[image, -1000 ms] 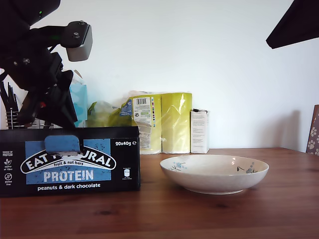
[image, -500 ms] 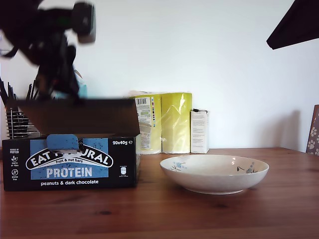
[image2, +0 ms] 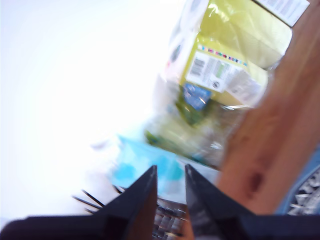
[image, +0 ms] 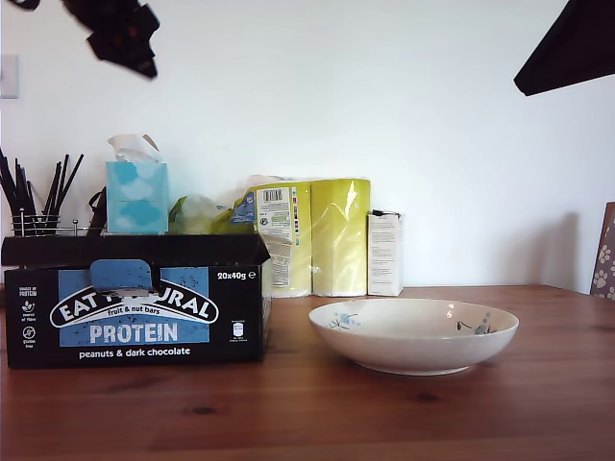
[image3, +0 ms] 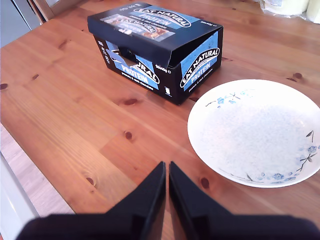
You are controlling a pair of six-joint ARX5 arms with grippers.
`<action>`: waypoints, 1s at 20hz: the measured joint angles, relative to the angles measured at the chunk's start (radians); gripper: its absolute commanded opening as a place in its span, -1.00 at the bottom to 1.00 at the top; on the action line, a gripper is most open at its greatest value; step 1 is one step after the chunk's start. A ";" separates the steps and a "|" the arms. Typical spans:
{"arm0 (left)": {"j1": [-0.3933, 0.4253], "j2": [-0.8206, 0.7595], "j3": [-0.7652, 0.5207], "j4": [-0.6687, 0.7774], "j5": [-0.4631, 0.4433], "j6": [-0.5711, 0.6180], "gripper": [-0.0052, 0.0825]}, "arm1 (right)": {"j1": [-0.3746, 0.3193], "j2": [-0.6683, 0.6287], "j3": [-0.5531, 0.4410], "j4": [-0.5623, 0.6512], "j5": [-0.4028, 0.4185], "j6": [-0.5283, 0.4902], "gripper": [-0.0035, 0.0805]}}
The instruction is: Open the carton box of snackbars
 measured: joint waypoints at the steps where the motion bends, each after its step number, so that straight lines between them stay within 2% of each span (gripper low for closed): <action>1: -0.005 -0.006 0.000 -0.088 0.043 -0.047 -0.93 | 0.000 0.000 0.000 0.000 0.000 0.000 -0.95; 4: -0.015 -0.013 -0.001 -0.313 0.160 -0.084 -0.93 | 0.000 0.000 0.000 0.000 -0.002 0.000 -0.95; 7: -0.011 -0.014 -0.010 -0.420 0.228 -0.064 -0.93 | 0.000 0.000 0.000 0.000 -0.024 0.000 -0.95; 13: 0.044 0.005 -0.076 -0.400 0.262 0.027 -0.93 | 0.000 0.000 0.000 0.002 -0.048 0.000 -0.95; 16: 0.048 0.061 -0.076 -0.315 0.267 0.074 -0.93 | 0.000 0.000 0.000 0.001 -0.048 0.000 -0.95; 20: 0.059 0.165 -0.076 -0.291 0.280 0.099 -0.93 | 0.000 0.000 0.000 0.001 -0.048 0.000 -0.95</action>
